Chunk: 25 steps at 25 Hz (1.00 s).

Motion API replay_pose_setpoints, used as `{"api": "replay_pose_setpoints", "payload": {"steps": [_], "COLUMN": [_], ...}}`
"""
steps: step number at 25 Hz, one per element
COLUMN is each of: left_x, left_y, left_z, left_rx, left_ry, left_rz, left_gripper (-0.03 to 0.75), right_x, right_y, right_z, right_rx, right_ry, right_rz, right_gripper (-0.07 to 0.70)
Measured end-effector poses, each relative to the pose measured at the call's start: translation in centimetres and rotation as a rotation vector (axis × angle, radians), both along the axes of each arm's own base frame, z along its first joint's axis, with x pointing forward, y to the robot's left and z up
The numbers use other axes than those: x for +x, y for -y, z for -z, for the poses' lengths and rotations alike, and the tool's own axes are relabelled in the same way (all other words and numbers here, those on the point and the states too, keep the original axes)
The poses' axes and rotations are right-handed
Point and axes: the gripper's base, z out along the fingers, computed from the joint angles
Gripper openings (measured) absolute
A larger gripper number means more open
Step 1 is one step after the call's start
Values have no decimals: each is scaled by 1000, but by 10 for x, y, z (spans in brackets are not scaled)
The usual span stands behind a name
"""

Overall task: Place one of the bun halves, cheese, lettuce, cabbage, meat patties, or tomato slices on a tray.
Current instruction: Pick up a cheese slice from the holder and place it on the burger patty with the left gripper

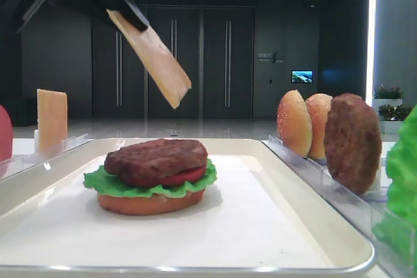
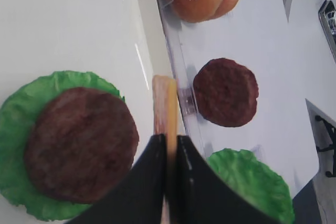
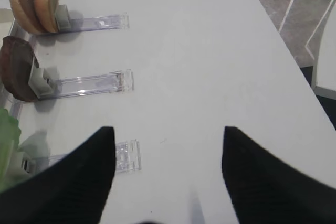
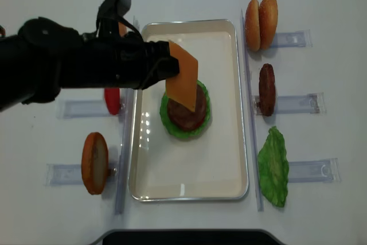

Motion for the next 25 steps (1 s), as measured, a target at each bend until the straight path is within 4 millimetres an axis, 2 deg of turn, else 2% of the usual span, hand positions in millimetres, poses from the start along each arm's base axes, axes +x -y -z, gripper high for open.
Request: {"api": "replay_pose_setpoints", "payload": {"steps": [5, 11, 25], "left_x": [6, 8, 3], "left_y": [8, 10, 4], "left_z": [17, 35, 48], "left_rx": [-51, -31, 20], "left_ry": [-10, -47, -68], "left_rz": [35, 42, 40], "left_gripper": [24, 24, 24], "right_x": [0, 0, 0], "right_y": [0, 0, 0], "right_z": [0, 0, 0], "right_rx": [0, 0, 0], "right_ry": [0, 0, 0], "right_rz": [0, 0, 0], "right_gripper": [423, 423, 423]}}
